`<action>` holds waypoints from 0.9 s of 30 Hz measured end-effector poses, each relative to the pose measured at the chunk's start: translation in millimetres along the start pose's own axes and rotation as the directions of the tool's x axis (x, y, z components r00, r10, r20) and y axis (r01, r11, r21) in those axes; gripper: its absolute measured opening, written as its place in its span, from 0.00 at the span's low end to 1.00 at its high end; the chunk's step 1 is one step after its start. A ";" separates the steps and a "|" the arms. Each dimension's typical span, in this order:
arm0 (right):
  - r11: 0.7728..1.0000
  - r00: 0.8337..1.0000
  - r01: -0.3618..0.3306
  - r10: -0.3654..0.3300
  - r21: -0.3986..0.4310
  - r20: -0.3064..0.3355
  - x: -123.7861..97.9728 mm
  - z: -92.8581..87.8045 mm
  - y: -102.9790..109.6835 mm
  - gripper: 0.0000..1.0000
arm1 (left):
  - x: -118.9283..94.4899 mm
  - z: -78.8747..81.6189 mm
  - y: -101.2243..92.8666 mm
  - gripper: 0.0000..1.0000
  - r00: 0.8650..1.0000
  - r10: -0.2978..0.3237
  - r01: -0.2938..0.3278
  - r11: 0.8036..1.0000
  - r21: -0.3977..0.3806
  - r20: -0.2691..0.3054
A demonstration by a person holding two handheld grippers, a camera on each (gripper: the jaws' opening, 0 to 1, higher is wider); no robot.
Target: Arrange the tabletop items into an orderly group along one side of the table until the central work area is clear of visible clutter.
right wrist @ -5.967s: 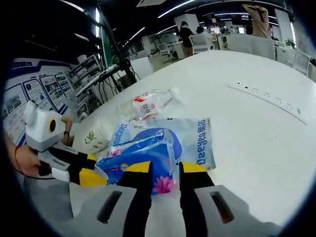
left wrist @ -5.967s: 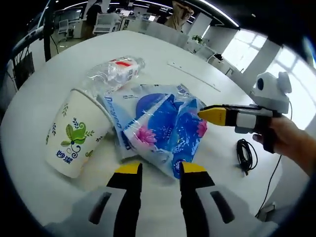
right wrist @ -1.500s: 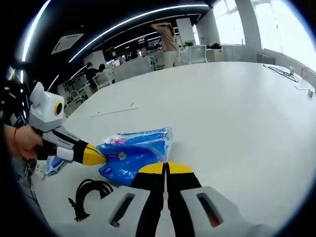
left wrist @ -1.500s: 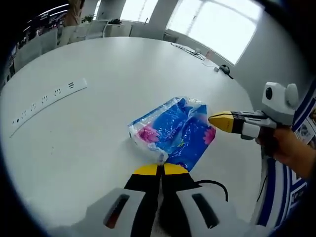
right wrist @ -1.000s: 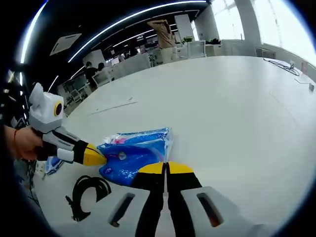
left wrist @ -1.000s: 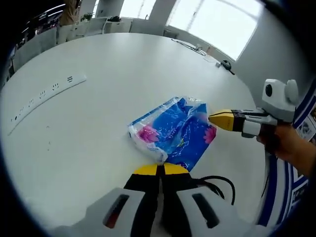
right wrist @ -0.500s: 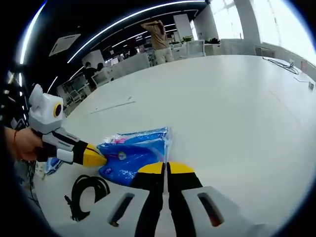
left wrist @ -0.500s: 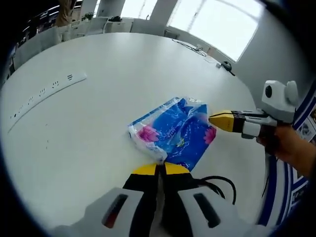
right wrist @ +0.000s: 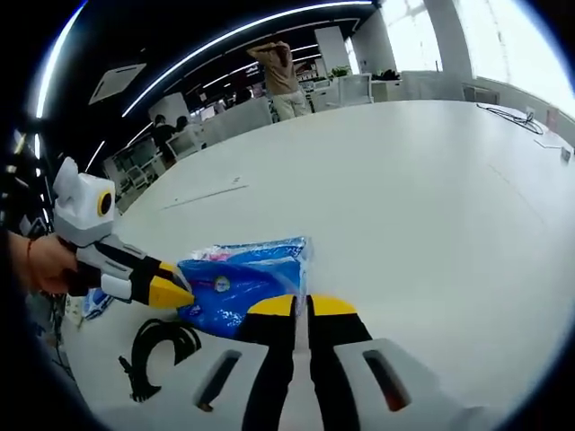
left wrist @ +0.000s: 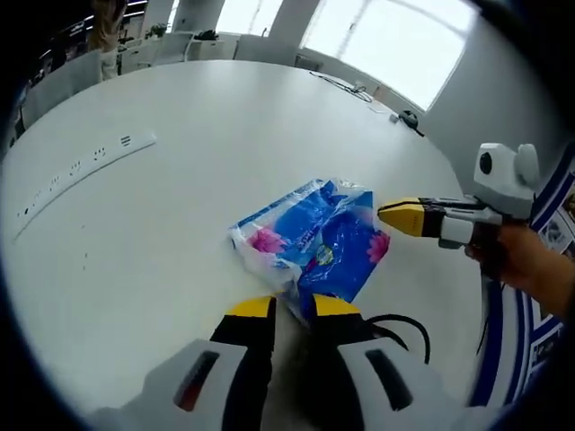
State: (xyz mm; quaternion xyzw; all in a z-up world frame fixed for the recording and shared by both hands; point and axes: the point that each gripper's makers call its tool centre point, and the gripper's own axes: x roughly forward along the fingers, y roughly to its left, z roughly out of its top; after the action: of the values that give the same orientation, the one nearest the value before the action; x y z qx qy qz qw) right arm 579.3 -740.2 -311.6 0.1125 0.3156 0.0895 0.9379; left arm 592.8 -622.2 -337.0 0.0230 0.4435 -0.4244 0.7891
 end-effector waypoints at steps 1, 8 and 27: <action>1.000 1.000 0.001 -0.001 0.000 0.003 -0.3 0.7 -0.2 0.04 | -0.2 0.6 -1.1 0.15 1.000 -0.005 0.005 1.000 -0.003 0.002; 1.000 1.000 -0.002 0.002 -0.004 0.008 -1.2 3.8 0.8 0.12 | -4.6 4.5 -2.6 0.25 1.000 -0.003 0.003 1.000 0.007 0.017; 1.000 1.000 -0.003 0.003 0.005 0.028 -15.0 16.2 6.1 0.38 | -27.6 14.7 -3.4 0.49 0.998 0.017 -0.018 1.000 0.014 0.054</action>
State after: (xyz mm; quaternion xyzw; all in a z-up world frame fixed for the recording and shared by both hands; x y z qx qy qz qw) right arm 576.8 -740.4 -288.8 0.1166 0.3024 0.0883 0.9419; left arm 593.7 -612.5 -307.1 0.0209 0.4186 -0.4211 0.8044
